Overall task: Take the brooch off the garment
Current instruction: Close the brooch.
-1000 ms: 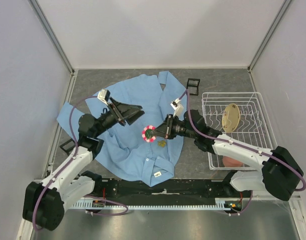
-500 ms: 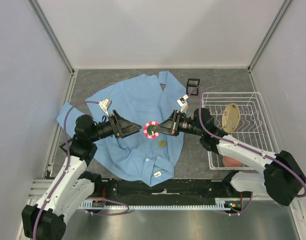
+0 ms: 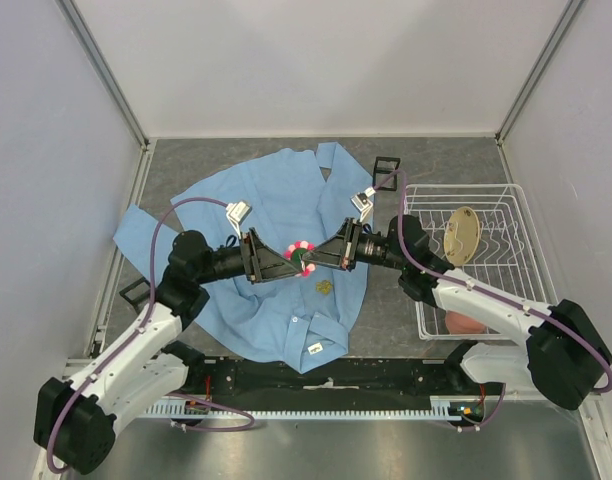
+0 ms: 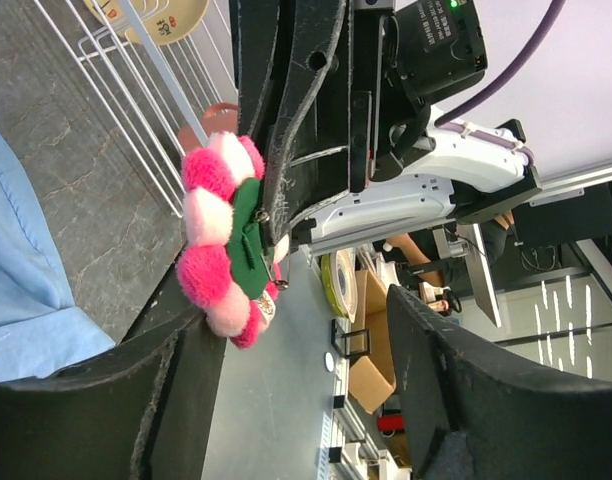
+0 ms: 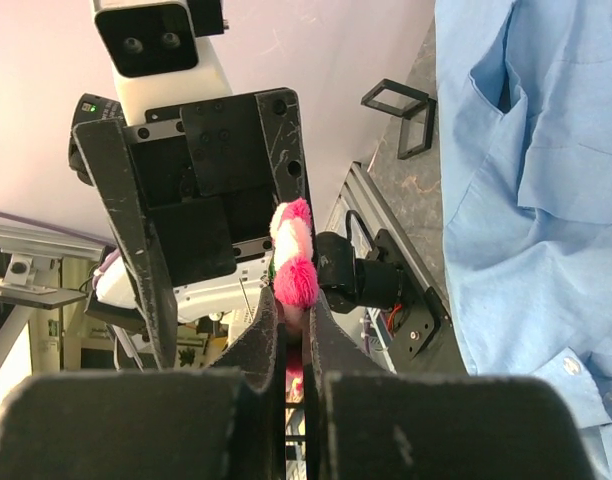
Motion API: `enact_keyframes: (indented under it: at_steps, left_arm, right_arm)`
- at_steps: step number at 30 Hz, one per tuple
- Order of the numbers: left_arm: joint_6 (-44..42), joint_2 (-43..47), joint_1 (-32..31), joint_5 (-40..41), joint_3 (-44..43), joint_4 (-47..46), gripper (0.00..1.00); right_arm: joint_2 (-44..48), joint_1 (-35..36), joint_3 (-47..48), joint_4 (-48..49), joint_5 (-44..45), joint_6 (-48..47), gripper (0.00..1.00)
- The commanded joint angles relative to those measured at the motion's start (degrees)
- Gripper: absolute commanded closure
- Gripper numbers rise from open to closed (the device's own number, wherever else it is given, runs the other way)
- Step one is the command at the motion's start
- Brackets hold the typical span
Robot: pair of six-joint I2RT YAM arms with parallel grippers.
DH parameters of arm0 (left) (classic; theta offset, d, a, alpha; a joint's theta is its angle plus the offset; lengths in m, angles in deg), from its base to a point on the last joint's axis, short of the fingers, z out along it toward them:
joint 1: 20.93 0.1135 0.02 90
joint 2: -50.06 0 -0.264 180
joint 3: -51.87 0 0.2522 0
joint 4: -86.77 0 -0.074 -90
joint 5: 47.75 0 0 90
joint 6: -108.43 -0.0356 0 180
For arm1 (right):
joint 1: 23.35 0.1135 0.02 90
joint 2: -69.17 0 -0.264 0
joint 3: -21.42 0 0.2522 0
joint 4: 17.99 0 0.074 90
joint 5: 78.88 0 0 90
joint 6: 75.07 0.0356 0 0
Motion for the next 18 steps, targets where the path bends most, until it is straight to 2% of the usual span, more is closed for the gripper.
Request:
enact_keyframes:
  at_steps: [1,7,16,18]
  left_arm:
    - [1.5,-0.9,-0.8,1.4,-0.1,-5.1,0.32]
    - [2.2,-2.3,-1.3,1.8,0.4,-7.4,0.47]
    - [1.8,-1.2,-1.3,1.9,2.0,-7.4,0.78]
    - [1.2,-1.1,-1.2,1.7,2.1,-7.4,0.83]
  right_arm:
    - [-0.1,0.6,3.6,1.2,-0.5,-1.0,1.00]
    - [-0.3,2.3,3.9,0.9,0.8,-1.8,1.00]
    - [0.5,3.0,3.2,-1.1,1.1,-3.6,1.00]
    - [0.8,3.0,2.8,-2.0,0.9,-4.8,0.96]
